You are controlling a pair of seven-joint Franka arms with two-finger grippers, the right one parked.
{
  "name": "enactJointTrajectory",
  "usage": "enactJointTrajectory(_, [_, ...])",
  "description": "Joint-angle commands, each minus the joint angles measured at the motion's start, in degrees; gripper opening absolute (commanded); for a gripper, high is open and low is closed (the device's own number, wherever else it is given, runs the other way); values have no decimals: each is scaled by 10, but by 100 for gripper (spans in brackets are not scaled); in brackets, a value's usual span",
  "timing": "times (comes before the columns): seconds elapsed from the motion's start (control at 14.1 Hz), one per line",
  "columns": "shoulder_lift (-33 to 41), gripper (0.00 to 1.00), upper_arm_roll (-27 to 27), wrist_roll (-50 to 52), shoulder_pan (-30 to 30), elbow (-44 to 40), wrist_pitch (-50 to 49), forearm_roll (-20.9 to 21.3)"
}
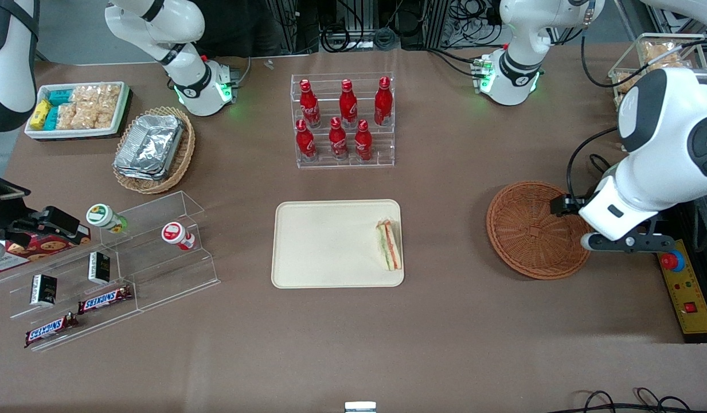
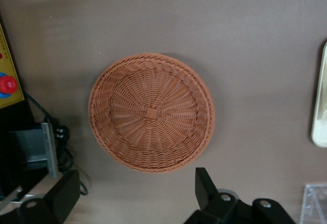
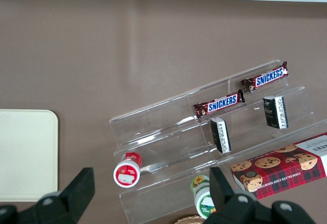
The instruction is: Place sandwich from basket to tray
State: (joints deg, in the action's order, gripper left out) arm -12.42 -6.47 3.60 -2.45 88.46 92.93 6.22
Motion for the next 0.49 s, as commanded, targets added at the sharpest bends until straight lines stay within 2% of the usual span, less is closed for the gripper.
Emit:
enactJointTrajectory(0.0, [55,100,51,-68,-7,68,37,-36])
enactJointTrajectory(0.21, [48,100,59,-135,13,63,51,-76])
enactJointTrajectory(0.42, [14,100,59,-138,13,1,44,-76])
